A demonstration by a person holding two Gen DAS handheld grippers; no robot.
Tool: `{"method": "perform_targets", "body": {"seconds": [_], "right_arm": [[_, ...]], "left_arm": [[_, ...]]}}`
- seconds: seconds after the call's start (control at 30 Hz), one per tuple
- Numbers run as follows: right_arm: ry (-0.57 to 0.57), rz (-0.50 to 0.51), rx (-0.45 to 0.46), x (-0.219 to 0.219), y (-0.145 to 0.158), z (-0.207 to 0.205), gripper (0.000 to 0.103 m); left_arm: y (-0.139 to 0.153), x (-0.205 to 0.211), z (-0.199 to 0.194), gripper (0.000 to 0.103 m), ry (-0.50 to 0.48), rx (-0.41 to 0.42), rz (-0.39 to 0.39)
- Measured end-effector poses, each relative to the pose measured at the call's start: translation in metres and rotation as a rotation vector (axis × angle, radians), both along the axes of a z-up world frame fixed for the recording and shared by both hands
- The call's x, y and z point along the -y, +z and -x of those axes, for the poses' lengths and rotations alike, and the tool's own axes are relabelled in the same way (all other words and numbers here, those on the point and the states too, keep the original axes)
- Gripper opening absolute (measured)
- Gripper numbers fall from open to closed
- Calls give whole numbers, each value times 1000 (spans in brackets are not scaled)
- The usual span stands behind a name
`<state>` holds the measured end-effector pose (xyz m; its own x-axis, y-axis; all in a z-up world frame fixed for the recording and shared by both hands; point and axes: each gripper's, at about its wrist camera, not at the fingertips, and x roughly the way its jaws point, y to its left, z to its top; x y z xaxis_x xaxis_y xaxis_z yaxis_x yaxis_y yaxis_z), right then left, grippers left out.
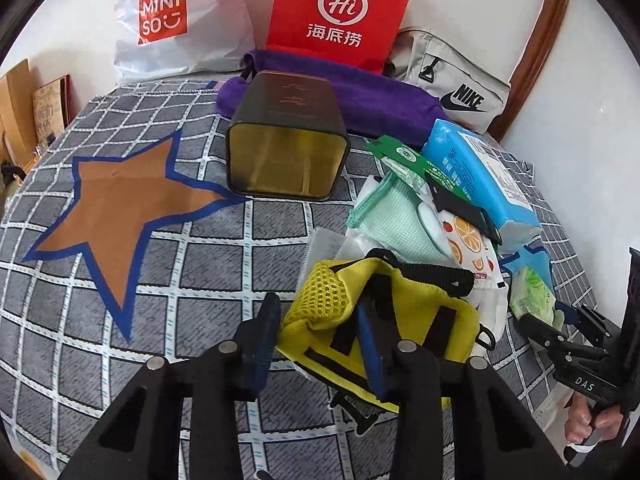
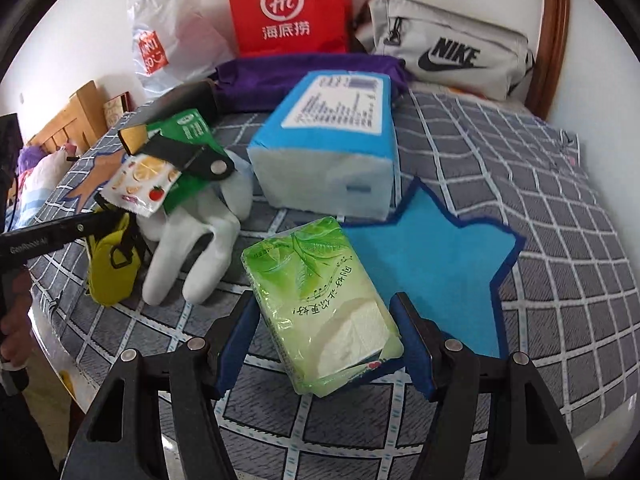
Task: Organize soft objects
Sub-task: 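Grasp the green tissue pack with the right tool while the left tool grasps the yellow mesh bag, then carry the tissue pack with the right tool while the left tool carries the mesh bag to the purple towel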
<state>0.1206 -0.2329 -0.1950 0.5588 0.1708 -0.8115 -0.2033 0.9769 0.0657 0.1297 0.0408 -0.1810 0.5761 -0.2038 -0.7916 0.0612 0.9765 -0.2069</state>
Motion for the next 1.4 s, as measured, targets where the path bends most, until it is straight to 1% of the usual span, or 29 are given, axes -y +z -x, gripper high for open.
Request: {"method": "perform_targets", "body": {"seconds": [0.13,0.27,0.4,0.57,0.73,0.87,1.13,1.4], "right_arm": [[1,-8,-11,1,-2,-1,66],[4,-10,-12,2,5,-4,66],[7,-8,4,1,21,-4,66],[18,-9,42,-1,45,-4,66],[10,-13,65,-3,67,-10,66],[-9,-9,76,-4,82,-23,66],[-29,-20,108,-7,112,-48,66],[-23,-57,122,-10,132,-81,66]], "left_arm": [[12,-5,3,33,18,6,-31],[26,-19,4,33,59,17,-20],[40,-30,4,32,100,33,2],[57,-35,0,31,131,49,-3],[73,-42,-5,31,165,63,10],[87,-46,-11,31,185,83,14],[115,-45,-30,31,194,121,34],[128,-42,-58,31,211,129,20]]}}
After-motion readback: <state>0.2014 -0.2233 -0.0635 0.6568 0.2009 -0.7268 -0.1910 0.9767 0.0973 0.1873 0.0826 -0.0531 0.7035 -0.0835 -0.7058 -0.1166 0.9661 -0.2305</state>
